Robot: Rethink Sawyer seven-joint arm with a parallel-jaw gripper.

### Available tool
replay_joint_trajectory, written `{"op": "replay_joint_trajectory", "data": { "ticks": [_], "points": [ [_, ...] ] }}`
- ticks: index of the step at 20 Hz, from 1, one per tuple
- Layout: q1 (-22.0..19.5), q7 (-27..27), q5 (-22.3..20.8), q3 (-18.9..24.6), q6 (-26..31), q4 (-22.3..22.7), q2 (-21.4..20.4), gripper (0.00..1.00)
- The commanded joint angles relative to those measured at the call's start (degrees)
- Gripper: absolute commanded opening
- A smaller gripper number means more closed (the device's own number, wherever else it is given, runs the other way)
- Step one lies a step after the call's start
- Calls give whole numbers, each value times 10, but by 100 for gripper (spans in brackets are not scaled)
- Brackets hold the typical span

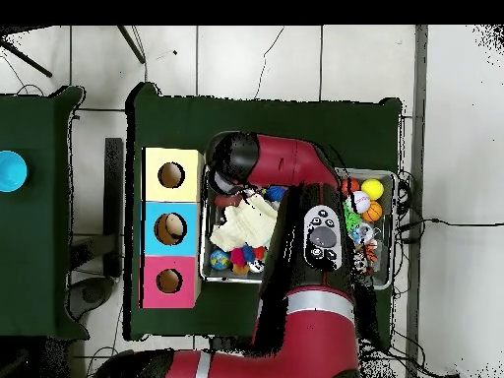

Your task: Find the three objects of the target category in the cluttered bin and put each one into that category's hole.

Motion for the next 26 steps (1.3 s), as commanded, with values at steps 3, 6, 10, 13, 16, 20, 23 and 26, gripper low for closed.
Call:
{"op": "replay_joint_trajectory", "data": {
  "ticks": [3,6,10,13,16,20,23,26],
  "points": [
    [-13,-13,-18,45,-77,14,38,100],
    [-11,-14,-16,46,-74,-9,57,100],
    [-13,-21,-13,55,-81,-32,84,100],
    [-10,-18,-9,55,-80,-39,90,100],
    [-10,-23,-8,56,-72,-50,95,100],
    [-6,-25,-18,53,-85,-53,102,100],
    [-1,-41,-33,49,-81,-56,103,100],
    [-4,-70,-44,53,-79,-55,98,100]
  ]
}}
